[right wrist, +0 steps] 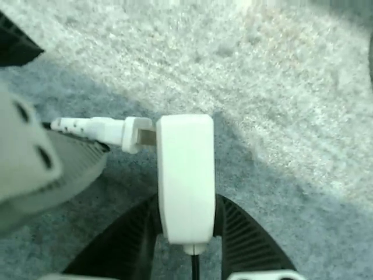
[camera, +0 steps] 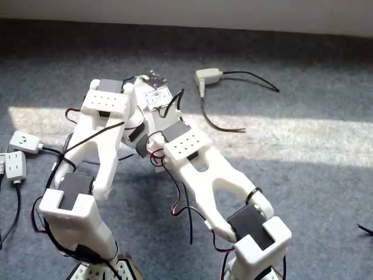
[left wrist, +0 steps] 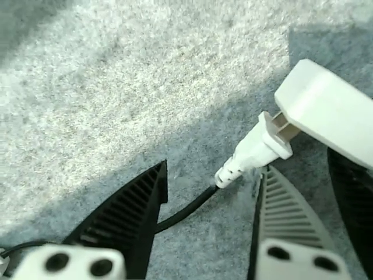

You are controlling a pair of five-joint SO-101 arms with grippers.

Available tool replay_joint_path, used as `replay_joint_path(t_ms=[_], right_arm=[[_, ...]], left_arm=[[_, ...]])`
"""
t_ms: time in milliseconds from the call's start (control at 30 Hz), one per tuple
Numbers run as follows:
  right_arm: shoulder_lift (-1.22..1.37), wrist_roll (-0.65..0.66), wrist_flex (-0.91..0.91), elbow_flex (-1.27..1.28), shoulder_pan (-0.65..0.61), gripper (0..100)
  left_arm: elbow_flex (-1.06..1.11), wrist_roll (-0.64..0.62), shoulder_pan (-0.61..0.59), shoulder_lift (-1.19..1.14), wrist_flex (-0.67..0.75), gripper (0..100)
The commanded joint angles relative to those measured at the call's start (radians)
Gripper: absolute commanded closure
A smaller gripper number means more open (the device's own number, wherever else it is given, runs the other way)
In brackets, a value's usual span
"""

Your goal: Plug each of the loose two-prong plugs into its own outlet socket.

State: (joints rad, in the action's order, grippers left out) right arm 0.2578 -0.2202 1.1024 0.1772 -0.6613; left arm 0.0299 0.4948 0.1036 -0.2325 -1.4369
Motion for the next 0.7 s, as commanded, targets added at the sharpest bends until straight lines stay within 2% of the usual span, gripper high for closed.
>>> replay_joint_path(t_ms=[0, 167, 333, 533, 667], right_arm=[[-0.110, -0.012, -0.054, 0.036, 0.025, 91.9], [-0.173, -0.012, -0.102, 0.147, -0.010, 91.9], [-0.179, -0.012, -0.102, 0.171, -0.025, 91.9], [-0.177, -0.011, -0.102, 0.177, -0.022, 91.9], [-0.177, -0.011, -0.102, 0.177, -0.022, 91.9]], left_arm=[[-0.022, 0.035, 0.024, 0.031, 0.003, 75], [-0.054, 0.021, 0.025, 0.033, 0.005, 75], [-0.124, -0.133, 0.005, 0.031, 0.025, 76], [-0.127, -0.137, -0.002, 0.030, 0.026, 76], [-0.130, -0.138, -0.042, 0.030, 0.026, 86]])
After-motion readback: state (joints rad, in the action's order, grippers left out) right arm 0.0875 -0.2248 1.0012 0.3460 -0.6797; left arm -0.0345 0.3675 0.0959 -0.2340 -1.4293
